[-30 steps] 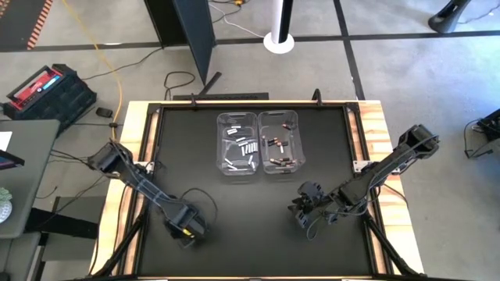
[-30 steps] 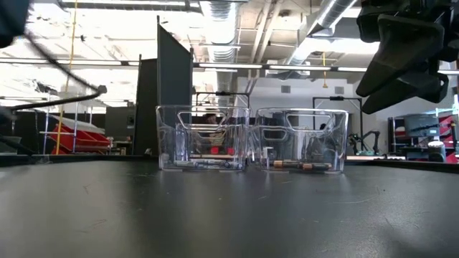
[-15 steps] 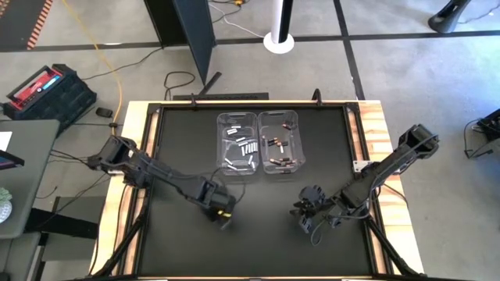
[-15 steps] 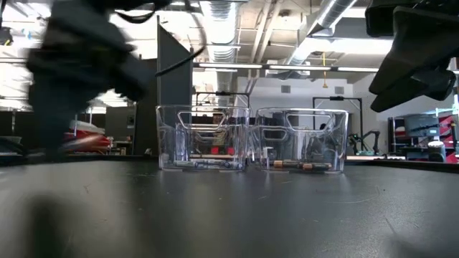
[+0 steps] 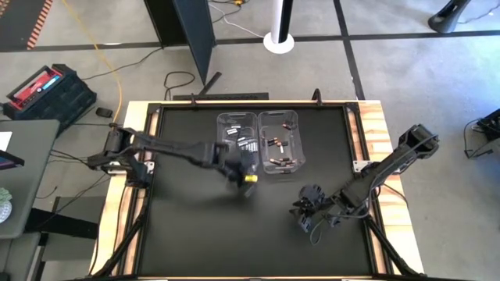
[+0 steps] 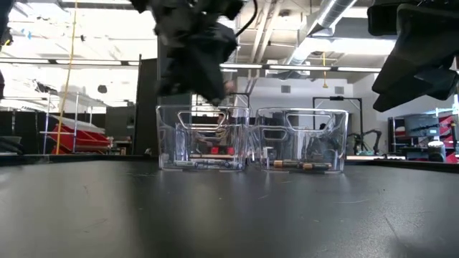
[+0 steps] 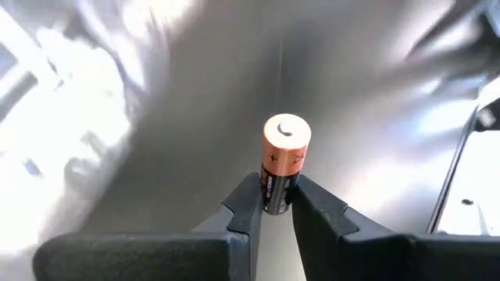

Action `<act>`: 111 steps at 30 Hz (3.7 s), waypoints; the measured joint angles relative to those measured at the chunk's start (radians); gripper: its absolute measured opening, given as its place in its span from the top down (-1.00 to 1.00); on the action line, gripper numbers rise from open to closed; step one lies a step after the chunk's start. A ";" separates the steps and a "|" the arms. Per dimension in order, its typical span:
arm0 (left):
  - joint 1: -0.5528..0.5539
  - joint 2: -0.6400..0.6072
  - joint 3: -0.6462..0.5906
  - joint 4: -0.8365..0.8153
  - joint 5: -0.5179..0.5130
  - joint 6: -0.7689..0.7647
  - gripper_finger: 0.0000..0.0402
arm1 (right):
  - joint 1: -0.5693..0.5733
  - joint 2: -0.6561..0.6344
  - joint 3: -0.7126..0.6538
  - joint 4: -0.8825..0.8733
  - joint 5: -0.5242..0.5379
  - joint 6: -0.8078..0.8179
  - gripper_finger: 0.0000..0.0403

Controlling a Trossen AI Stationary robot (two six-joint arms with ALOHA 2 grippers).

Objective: Sort batteries
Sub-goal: Put the black battery into the right transparent bin, then return to Home Position

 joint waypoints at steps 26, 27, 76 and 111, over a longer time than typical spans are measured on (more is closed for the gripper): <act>0.376 0.663 1.008 -0.462 0.128 0.760 0.73 | -0.262 0.000 0.000 0.004 0.006 0.190 0.14; 0.377 0.688 1.030 -0.474 0.118 0.768 0.73 | -0.262 0.000 0.000 0.003 0.006 0.193 0.14; 0.379 0.568 1.042 -0.479 0.086 0.667 0.41 | -0.244 -0.017 0.002 -0.139 -0.249 -0.151 0.14; 0.138 0.197 0.469 -0.191 -0.062 0.566 0.41 | 0.101 -0.259 -0.340 -0.202 -0.174 -0.307 0.14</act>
